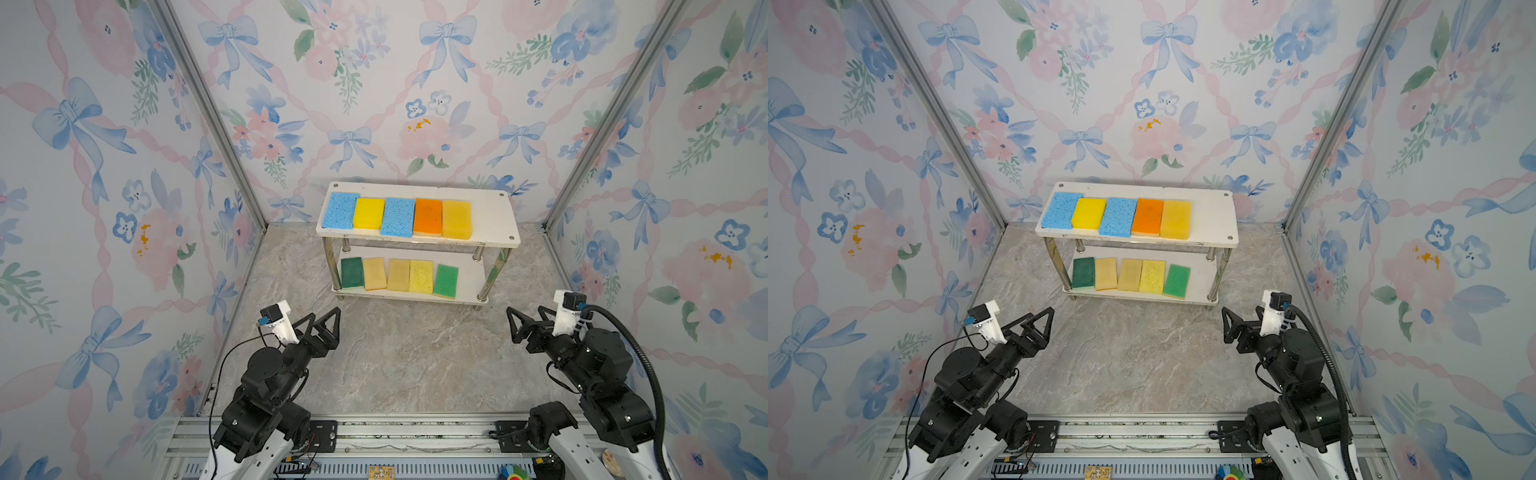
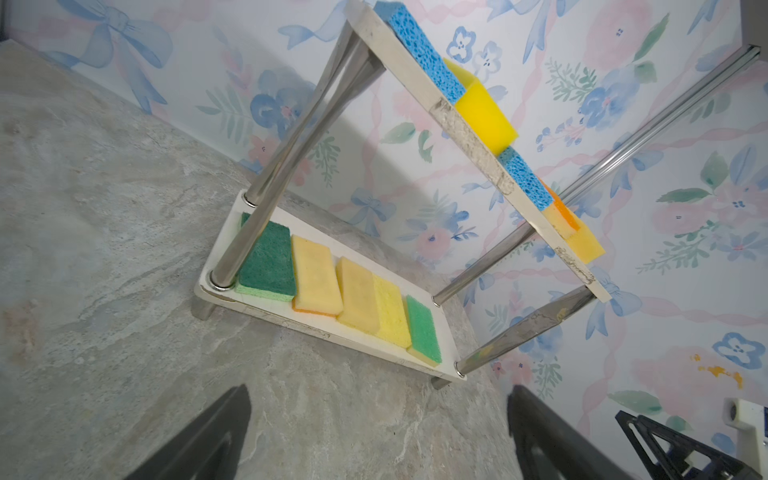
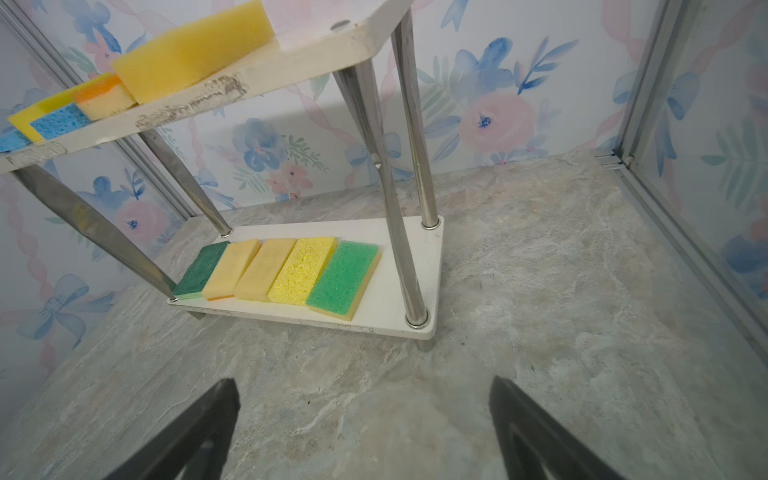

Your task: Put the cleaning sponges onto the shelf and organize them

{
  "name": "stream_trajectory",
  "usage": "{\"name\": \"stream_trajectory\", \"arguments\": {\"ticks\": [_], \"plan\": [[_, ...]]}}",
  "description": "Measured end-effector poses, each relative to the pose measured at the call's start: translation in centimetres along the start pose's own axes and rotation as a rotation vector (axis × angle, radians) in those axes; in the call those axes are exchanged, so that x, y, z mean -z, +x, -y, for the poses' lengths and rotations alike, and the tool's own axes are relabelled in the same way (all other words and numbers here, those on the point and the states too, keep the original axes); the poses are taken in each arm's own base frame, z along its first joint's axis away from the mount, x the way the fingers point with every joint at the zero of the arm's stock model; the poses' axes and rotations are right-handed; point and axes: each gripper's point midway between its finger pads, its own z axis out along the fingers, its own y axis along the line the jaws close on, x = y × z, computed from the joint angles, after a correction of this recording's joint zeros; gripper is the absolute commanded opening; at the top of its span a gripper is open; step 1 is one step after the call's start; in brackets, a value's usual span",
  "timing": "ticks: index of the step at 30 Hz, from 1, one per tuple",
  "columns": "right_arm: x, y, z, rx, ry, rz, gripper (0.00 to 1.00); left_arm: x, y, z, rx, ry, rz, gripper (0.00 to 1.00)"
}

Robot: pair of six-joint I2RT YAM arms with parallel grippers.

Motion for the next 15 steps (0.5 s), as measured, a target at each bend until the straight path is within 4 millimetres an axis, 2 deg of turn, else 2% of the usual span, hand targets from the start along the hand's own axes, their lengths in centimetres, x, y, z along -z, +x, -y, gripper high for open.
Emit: {"name": "stream_trajectory", "arguments": {"ticks": [5, 9, 12, 15], "plan": [[-3.1, -0.2, 1.8, 0.067, 0.107, -0.021, 0.97, -1.7, 0.3, -2.3, -0.068, -0.127, 0.006, 0.98], [-5.5, -0.7, 4.2, 0.072, 0.205, -0.042, 0.97, -3.1, -0.1, -3.9, -0.137, -0.229, 0.035, 0.98], [-7.1, -1.8, 5.6, 0.049, 0.259, -0.051, 0.97, -4.0, -0.5, -4.5, -0.197, -0.282, 0.046, 0.98], [-7.8, -4.3, 5.7, 0.031, 0.278, -0.027, 0.97, -4.7, -0.8, -4.8, -0.255, -0.320, 0.039, 0.98]]}}
